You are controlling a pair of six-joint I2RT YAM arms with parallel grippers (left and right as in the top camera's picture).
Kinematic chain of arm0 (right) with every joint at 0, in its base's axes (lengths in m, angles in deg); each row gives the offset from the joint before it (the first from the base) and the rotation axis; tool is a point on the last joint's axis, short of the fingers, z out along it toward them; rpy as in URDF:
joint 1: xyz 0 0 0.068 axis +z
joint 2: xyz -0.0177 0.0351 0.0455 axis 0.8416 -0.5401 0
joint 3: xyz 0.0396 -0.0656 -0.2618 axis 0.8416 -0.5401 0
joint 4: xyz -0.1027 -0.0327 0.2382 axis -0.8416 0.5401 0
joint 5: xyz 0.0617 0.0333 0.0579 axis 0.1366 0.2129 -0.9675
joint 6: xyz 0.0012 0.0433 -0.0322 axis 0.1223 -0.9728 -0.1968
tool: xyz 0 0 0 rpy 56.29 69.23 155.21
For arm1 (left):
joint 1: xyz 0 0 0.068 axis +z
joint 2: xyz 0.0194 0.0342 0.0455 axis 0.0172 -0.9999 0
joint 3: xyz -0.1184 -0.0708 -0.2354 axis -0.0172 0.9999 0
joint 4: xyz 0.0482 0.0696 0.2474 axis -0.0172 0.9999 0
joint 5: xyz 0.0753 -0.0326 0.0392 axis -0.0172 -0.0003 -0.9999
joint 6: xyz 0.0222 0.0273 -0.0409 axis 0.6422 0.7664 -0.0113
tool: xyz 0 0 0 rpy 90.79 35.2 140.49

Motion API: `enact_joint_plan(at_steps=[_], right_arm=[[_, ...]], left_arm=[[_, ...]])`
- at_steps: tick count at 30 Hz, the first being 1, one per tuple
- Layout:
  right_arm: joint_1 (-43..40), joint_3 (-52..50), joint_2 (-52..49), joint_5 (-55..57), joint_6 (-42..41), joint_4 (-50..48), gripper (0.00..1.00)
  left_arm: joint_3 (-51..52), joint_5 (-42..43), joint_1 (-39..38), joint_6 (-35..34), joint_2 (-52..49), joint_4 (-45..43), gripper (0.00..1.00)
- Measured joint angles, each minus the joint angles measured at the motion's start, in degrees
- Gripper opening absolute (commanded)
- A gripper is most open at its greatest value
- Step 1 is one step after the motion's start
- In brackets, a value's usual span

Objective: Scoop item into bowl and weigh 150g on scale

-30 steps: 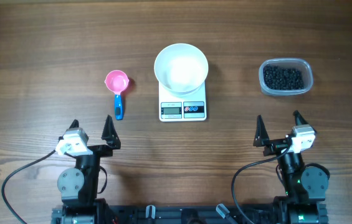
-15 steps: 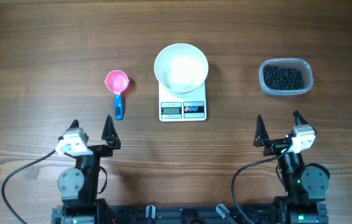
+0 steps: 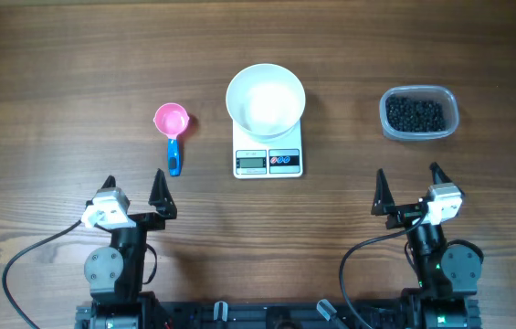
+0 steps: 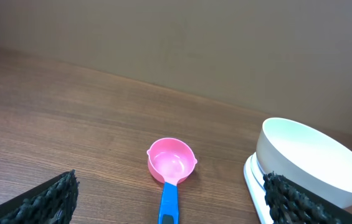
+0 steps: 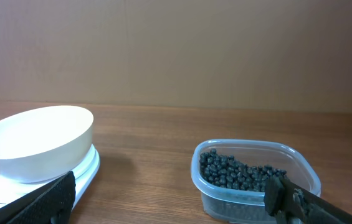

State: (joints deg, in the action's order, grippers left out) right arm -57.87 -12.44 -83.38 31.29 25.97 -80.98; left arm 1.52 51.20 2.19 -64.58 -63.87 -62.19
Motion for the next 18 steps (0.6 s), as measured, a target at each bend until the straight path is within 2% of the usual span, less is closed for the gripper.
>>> enact_joint_plan(at_steps=[5, 10, 15, 18], right_arm=[[0.0, 0.0, 0.0, 0.0, 0.0, -0.02, 1.0], [0.0, 0.0, 0.0, 0.0, 0.0, -0.02, 1.0], [0.0, 0.0, 0.0, 0.0, 0.0, -0.02, 1.0], [0.0, -0.02, 0.0, 0.0, 0.0, -0.02, 1.0]], left_arm=[[0.0, 0.02, 0.0, 0.0, 0.0, -0.66, 1.0], [-0.17, 1.99, 0.0, -0.02, 0.02, -12.55, 1.0], [-4.96, 2.45, 0.0, -0.09, -1.46, -12.39, 1.0], [-11.23, 2.45, 0.0, -0.26, -6.91, -12.35, 1.0]])
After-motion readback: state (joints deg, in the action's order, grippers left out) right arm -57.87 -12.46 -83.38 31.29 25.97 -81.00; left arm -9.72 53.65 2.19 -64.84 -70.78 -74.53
